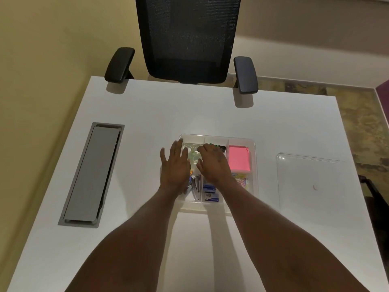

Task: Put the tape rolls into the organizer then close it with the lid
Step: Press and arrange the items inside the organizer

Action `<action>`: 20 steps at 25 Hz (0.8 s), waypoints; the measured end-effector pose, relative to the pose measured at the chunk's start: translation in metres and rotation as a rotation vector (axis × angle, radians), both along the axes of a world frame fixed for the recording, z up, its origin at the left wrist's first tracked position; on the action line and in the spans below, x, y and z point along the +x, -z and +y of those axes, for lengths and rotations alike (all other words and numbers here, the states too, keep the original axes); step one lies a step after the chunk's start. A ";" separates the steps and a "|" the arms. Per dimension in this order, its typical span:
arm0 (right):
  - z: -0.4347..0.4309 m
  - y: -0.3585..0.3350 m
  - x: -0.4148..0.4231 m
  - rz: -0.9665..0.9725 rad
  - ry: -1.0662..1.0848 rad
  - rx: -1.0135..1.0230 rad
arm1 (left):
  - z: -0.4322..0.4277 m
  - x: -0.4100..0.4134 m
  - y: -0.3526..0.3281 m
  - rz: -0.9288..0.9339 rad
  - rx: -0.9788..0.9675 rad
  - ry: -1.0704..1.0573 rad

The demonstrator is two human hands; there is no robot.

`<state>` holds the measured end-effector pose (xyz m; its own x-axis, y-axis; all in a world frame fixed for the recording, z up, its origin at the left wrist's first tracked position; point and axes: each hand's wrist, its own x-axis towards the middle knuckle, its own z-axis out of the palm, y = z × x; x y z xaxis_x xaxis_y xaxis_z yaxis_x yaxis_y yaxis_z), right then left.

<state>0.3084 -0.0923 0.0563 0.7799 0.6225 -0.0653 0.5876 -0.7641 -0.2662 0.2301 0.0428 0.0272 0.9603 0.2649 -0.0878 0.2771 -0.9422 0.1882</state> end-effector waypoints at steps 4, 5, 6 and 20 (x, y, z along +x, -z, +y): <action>0.007 0.011 0.011 -0.044 -0.049 -0.129 | -0.001 0.019 0.011 0.068 -0.008 -0.029; 0.009 0.014 0.012 -0.045 -0.060 -0.141 | -0.002 0.023 0.012 0.076 -0.014 -0.050; 0.011 0.017 0.014 -0.045 -0.069 -0.153 | -0.004 0.026 0.013 0.084 -0.023 -0.072; 0.014 0.031 0.019 -0.004 -0.120 -0.252 | -0.008 0.043 0.013 0.123 -0.106 -0.229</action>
<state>0.3279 -0.0782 0.0251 0.7021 0.6751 -0.2264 0.6787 -0.7307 -0.0739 0.2735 0.0346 0.0143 0.8570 0.4567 -0.2387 0.5073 -0.8292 0.2347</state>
